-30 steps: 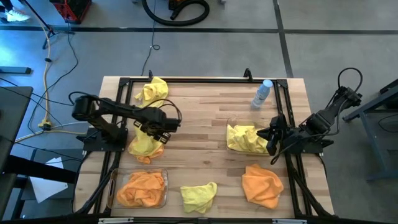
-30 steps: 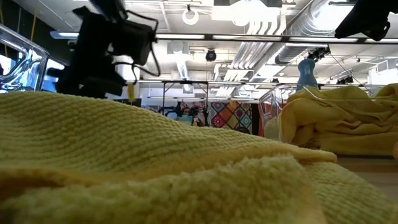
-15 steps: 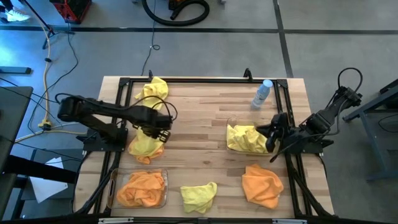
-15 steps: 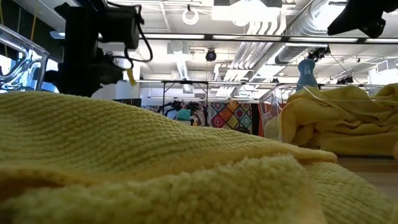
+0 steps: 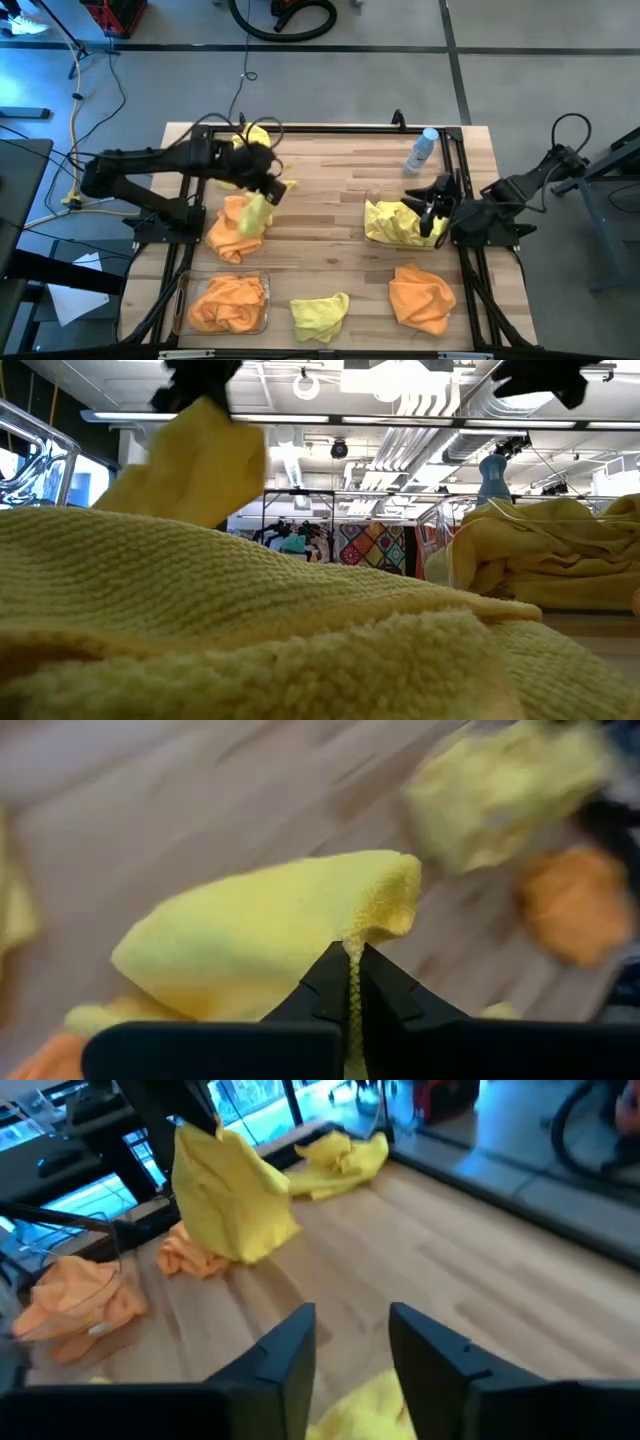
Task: Sort microfiber towel by color & place in baskets
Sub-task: Put the yellow microfiber cloth into the right transparent bin
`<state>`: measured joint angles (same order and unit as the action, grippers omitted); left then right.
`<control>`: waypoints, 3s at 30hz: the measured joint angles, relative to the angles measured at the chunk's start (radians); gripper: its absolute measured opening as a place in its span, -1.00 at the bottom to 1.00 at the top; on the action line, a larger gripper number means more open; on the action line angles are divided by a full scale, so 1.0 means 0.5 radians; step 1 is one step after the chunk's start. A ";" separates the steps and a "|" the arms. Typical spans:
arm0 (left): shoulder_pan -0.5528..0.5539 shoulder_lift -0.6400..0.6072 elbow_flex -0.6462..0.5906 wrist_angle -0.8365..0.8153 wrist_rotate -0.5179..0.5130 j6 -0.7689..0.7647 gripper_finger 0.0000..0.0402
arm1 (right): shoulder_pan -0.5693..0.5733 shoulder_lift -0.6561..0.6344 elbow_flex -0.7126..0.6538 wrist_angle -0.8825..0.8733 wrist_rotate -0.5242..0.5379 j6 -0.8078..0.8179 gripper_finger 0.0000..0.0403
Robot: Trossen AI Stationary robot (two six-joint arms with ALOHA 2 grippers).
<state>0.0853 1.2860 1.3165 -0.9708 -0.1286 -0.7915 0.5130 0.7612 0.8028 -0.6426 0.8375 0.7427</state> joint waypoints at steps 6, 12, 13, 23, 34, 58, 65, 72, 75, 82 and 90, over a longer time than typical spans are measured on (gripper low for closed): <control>-0.001 0.308 0.591 0.020 0.013 0.266 -1.00 | -0.188 0.086 0.000 0.416 -0.071 -0.562 -0.09; -0.001 0.768 1.265 0.016 0.140 0.550 -1.00 | -0.374 0.259 0.001 0.752 -0.241 -0.972 0.13; -0.001 0.842 1.378 0.012 0.171 0.588 -1.00 | -0.399 0.286 0.001 0.791 -0.248 -1.014 0.16; 0.000 1.341 2.044 0.154 0.353 0.763 -1.00 | -0.605 0.503 0.001 1.213 -0.501 -1.083 0.43; 0.011 1.409 2.059 0.229 0.462 0.750 -1.00 | -0.828 0.791 0.002 1.575 -0.670 -1.143 0.40; 0.014 1.409 2.057 0.195 0.677 0.989 -0.66 | -0.881 0.581 0.002 1.411 -0.853 -1.223 -0.96; 0.084 1.325 2.052 0.030 0.673 1.081 -0.30 | -0.829 0.240 0.002 1.068 -0.736 -1.048 -0.98; 0.070 1.077 2.048 -0.380 0.130 1.151 -0.27 | -0.638 -0.113 0.002 0.550 -0.550 -0.622 -0.99; 0.018 0.987 1.967 -0.494 -0.098 1.139 -0.30 | -0.515 -0.229 0.024 0.302 -0.468 -0.462 -1.00; 0.005 0.738 1.499 -0.493 -0.137 0.977 -0.36 | -0.272 -0.281 0.426 -0.729 -0.355 -0.024 -1.00; -0.005 0.394 0.886 -0.305 -0.170 0.713 -0.37 | -0.183 -0.256 0.839 -1.320 -0.552 0.173 -1.00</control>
<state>0.0828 1.4829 1.7597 -1.1231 -0.2138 -0.4353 0.4217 0.6331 1.2224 -1.3024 0.5614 0.8290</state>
